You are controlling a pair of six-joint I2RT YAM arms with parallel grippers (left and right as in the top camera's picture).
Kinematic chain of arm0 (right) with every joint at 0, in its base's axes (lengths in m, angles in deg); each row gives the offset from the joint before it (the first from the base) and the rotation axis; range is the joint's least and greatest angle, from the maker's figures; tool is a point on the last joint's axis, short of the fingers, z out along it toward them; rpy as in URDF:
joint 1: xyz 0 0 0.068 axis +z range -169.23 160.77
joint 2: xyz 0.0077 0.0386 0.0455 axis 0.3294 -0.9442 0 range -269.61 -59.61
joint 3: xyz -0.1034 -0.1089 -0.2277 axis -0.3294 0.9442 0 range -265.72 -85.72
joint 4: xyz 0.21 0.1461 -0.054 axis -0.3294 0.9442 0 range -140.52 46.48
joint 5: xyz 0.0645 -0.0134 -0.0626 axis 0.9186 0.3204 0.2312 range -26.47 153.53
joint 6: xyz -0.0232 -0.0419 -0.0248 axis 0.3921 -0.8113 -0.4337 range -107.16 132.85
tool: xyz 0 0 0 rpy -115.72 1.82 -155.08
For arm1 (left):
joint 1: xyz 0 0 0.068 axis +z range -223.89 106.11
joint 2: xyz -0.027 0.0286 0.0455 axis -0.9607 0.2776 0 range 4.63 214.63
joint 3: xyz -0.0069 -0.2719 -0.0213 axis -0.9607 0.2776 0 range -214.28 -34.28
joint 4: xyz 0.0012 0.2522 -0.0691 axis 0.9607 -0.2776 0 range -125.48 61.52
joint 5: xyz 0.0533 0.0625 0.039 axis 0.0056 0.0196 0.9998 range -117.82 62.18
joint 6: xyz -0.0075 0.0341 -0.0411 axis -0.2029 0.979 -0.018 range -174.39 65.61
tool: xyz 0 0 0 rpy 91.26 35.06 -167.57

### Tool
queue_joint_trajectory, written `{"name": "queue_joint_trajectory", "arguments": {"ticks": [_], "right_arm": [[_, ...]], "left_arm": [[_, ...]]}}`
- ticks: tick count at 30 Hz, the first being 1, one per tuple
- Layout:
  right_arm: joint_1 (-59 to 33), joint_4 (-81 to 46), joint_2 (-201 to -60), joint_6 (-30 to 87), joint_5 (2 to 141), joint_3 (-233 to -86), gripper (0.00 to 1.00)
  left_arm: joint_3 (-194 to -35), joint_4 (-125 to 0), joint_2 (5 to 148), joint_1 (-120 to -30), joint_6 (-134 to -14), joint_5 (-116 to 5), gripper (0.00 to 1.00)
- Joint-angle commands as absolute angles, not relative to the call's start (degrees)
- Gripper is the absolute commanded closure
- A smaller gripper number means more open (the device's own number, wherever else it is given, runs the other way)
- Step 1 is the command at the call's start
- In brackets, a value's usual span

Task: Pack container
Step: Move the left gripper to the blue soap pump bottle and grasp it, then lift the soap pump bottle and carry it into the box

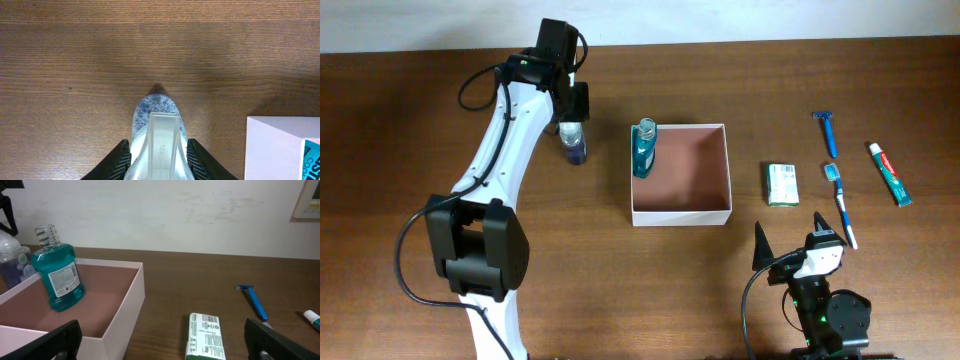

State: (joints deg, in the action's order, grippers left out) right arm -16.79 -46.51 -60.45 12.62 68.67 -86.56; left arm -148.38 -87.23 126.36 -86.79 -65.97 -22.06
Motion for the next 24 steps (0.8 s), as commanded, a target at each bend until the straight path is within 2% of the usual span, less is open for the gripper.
{"name": "queue_joint_trajectory", "arguments": {"ticks": [1,9,24], "right_arm": [[-16.3,-46.5,-59.8,12.4,68.0,-86.0,0.01],[-16.3,-46.5,-59.8,12.4,68.0,-86.0,0.01],[-16.3,-46.5,-59.8,12.4,68.0,-86.0,0.01]], "left_arm": [[-150.1,-87.3,126.8,-87.0,-65.4,-22.0,0.65],[-158.4,-91.6,126.8,-87.7,-64.9,-22.0,0.71],[-177.5,-99.8,126.8,-96.4,-63.7,-22.0,0.70]]}}
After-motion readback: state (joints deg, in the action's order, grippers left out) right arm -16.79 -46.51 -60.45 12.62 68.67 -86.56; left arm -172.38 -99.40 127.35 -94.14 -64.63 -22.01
